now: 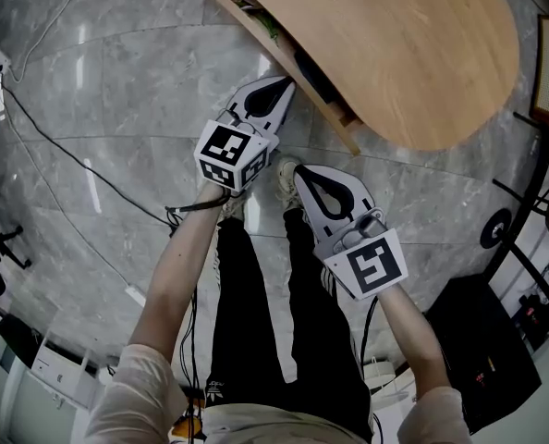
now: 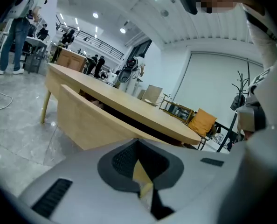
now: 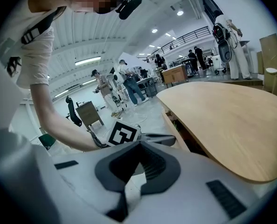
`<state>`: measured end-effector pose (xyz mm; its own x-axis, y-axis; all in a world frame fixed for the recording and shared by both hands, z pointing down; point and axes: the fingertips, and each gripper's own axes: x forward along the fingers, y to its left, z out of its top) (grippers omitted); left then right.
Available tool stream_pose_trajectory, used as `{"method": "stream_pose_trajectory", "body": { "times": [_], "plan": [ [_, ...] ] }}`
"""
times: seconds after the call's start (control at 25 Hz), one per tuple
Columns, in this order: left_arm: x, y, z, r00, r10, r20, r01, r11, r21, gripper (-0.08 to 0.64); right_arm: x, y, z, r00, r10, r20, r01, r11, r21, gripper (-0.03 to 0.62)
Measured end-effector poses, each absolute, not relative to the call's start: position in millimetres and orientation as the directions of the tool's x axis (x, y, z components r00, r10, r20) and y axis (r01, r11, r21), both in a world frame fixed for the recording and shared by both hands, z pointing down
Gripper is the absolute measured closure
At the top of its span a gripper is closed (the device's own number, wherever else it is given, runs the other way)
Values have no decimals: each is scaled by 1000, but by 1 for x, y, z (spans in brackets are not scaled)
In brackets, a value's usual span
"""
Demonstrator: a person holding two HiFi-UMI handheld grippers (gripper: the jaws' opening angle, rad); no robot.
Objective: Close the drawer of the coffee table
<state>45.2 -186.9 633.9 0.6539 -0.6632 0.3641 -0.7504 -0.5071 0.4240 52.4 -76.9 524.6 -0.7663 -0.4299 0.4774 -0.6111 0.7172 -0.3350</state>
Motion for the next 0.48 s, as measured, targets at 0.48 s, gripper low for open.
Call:
{"method": "stream_pose_trajectory", "body": {
  "times": [0.48],
  "plan": [
    [79, -223, 631, 699, -639, 322, -715, -634, 295, 554, 41, -88, 495, -800, -440, 408, -589, 705, -395, 586]
  ]
}}
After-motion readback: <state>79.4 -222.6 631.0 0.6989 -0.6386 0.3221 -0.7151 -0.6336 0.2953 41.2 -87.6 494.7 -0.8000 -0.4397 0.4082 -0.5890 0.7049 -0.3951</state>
